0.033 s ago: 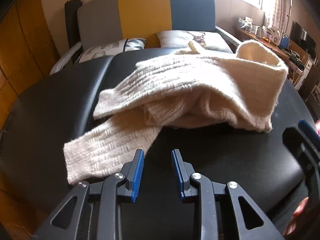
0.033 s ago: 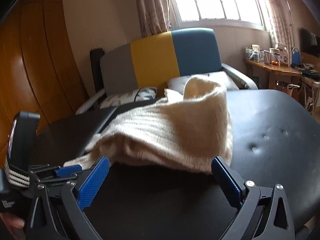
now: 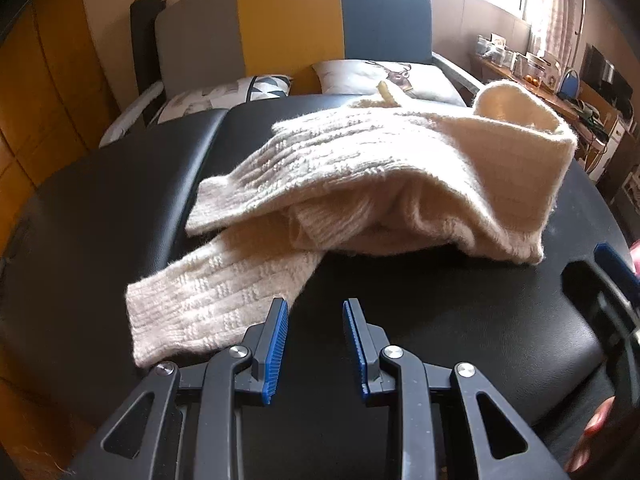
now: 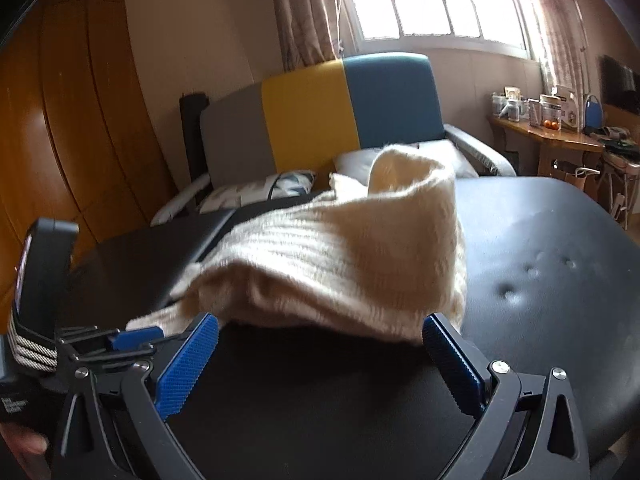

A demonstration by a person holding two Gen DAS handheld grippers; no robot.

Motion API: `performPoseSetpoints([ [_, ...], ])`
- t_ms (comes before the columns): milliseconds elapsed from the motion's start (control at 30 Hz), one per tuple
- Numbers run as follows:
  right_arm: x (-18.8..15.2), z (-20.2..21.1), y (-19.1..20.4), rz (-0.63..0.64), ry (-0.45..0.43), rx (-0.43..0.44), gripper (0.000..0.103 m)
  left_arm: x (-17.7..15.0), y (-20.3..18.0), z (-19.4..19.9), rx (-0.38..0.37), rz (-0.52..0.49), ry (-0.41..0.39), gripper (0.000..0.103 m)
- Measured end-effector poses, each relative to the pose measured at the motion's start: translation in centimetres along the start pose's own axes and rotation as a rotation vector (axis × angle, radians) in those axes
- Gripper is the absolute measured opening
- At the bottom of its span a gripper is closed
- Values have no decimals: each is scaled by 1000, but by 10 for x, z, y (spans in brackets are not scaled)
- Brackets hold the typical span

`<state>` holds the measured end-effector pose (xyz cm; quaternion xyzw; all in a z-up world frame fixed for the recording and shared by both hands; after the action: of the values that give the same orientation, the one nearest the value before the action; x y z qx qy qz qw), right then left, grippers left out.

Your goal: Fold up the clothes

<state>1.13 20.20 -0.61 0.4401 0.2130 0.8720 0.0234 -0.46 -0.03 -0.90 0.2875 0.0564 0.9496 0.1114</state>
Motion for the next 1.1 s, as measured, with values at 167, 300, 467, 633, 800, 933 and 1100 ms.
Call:
performPoseSetpoints([
  [167, -3, -4, 5, 3, 3, 9, 103, -4, -1, 0, 25, -11, -12, 28],
  [300, -11, -10, 8, 14, 49, 1, 103, -5, 0, -1, 36, -12, -13, 28],
  [467, -3, -31, 21, 54, 133, -33, 103, -2, 7, -5, 26, 6, 10, 28],
  [633, -4, -35, 23, 56, 148, -27, 103, -4, 10, -6, 38, 13, 7, 28],
  [800, -6, -37, 27, 87, 149, -56, 103, -4, 12, -9, 41, 19, 14, 28],
  [933, -7, -40, 30, 110, 160, -58, 103, -5, 13, -12, 38, 24, 22, 28],
  [1100, -8, -44, 33, 108, 176, -48, 103, -5, 15, -14, 40, 33, 26, 28],
])
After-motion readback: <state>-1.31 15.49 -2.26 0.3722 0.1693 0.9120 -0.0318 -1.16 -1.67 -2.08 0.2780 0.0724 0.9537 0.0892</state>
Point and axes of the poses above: each gripper's, at about its wrist camera, not at the fingertips, and z roughly against the way its jaws point, y to its left, x to its top, the point moved 1 cm from there along -z, roughly the way its jaws point, and after that the axes turned 13 degrees about -z, right-handed, at the moved point
